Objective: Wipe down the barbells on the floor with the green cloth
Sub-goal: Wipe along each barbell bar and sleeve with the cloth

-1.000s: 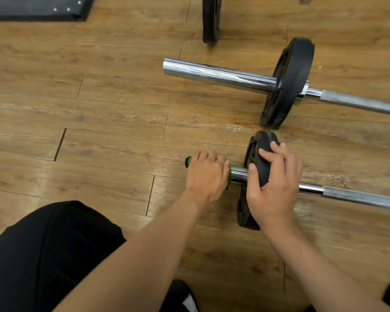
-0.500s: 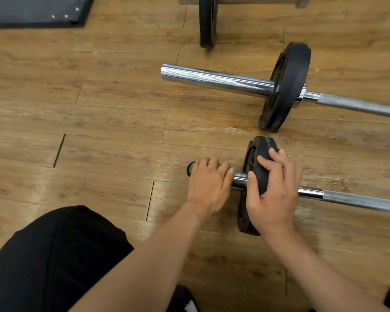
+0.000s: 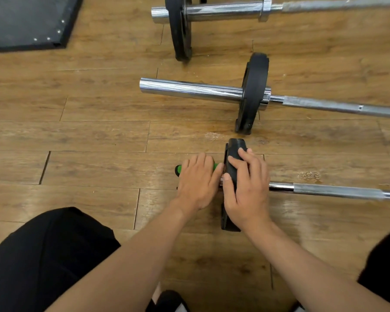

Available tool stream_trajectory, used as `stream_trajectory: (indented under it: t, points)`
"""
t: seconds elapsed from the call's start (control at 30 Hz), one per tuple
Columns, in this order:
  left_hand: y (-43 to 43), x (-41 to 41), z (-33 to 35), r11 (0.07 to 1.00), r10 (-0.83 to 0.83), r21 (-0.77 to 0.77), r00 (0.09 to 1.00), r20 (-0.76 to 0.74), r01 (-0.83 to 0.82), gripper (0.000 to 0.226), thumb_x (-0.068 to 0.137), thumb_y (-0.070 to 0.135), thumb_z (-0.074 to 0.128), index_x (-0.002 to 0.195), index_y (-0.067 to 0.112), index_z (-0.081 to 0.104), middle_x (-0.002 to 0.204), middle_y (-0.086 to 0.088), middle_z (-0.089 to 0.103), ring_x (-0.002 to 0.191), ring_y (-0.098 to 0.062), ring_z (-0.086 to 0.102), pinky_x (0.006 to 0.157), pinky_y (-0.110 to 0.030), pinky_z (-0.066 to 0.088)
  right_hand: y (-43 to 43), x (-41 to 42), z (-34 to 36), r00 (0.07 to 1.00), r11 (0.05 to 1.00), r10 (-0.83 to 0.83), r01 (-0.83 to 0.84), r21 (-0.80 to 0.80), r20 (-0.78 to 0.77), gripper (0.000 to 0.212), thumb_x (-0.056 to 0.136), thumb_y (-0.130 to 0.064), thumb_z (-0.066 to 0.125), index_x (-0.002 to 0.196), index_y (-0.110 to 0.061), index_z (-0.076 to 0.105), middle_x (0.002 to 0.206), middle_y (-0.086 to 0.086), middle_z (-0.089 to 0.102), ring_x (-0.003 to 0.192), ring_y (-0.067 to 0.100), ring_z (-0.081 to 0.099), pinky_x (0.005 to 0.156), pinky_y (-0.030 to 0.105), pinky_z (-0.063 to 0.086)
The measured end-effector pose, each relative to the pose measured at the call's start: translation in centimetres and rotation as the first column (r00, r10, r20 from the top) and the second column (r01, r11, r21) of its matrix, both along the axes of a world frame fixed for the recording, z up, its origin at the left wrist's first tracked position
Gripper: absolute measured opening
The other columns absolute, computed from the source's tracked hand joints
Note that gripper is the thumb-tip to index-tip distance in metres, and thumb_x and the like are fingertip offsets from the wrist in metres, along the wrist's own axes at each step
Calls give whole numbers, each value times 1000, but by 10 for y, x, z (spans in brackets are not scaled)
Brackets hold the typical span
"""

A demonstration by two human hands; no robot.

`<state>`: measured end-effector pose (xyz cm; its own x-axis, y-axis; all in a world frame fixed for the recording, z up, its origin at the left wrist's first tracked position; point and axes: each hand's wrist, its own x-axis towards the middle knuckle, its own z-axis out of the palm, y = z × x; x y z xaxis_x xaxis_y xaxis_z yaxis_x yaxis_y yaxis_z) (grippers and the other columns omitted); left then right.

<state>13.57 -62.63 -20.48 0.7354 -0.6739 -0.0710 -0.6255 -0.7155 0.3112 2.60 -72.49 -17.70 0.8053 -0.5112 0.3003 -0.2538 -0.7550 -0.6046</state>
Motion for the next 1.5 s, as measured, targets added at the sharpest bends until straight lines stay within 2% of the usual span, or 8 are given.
stream_trajectory:
  t: [0.13, 0.37, 0.53, 0.77, 1.13, 1.23, 1.3, 1.5]
  points:
    - [-3, 3, 35, 964, 190, -186, 981, -32, -193, 51, 105, 44, 7, 91, 15, 47, 91, 1, 42, 85, -20, 32, 78, -36, 23, -47, -16, 21, 977, 987, 150, -158, -40, -154, 50, 104, -41, 36, 138, -10, 56, 142, 10, 54, 132, 29, 48, 106, 49, 40]
    - [-52, -28, 114, 952, -46, -297, 994, 99, 74, 31, 106, 42, 21, 91, 20, 37, 93, 1, 37, 85, -22, 32, 79, -41, 29, -181, -22, 85, 907, 877, 205, -337, -342, -367, 59, 100, -53, 33, 125, -8, 61, 131, 15, 56, 116, 35, 54, 91, 49, 46]
    - [-98, -66, 124, 967, -180, -160, 976, 124, 199, 41, 104, 50, 21, 95, 19, 46, 97, 2, 39, 88, -20, 32, 80, -38, 27, -254, -46, 107, 887, 798, 225, -405, -447, -403, 55, 100, -56, 34, 121, -12, 60, 124, 12, 54, 108, 31, 52, 86, 44, 45]
    - [-145, -103, 62, 956, -261, 109, 960, -101, 272, 61, 91, 60, 4, 106, 19, 47, 104, 4, 38, 95, -18, 31, 91, -40, 34, -295, -91, 72, 831, 783, 300, -495, -377, -468, 54, 102, -57, 32, 120, -15, 61, 122, 10, 56, 108, 29, 52, 88, 47, 50]
    - [-157, -114, 1, 931, -344, 145, 938, 40, 335, 50, 97, 54, 34, 108, 12, 59, 104, -5, 51, 93, -22, 39, 81, -40, 30, -257, -118, -14, 744, 781, 505, -610, -136, -437, 51, 108, -49, 29, 131, -14, 57, 133, 9, 56, 117, 25, 52, 97, 38, 45]
    - [-152, -105, 14, 910, -384, 163, 923, -23, 382, 61, 95, 53, 38, 132, 8, 57, 125, -9, 59, 119, -29, 52, 104, -42, 36, -234, -104, -23, 780, 825, 514, -563, -44, -357, 49, 108, -39, 32, 140, -10, 53, 140, 9, 55, 125, 24, 50, 105, 38, 43]
    - [-144, -98, 29, 873, -449, 229, 893, 35, 430, 77, 95, 58, 38, 149, 3, 50, 148, -14, 56, 147, -31, 41, 127, -48, 21, -217, -96, -23, 831, 864, 492, -502, 31, -260, 47, 107, -31, 33, 147, -10, 46, 142, 10, 53, 129, 21, 47, 109, 30, 35]
    - [-99, -74, 84, 848, -473, 349, 867, 157, 399, 78, 96, 56, 39, 149, 0, 52, 156, -18, 50, 157, -33, 26, 131, -52, 11, -162, -80, -35, 859, 908, 396, -418, 3, -324, 59, 109, -43, 26, 158, -10, 35, 145, 11, 55, 131, 30, 50, 112, 45, 38]
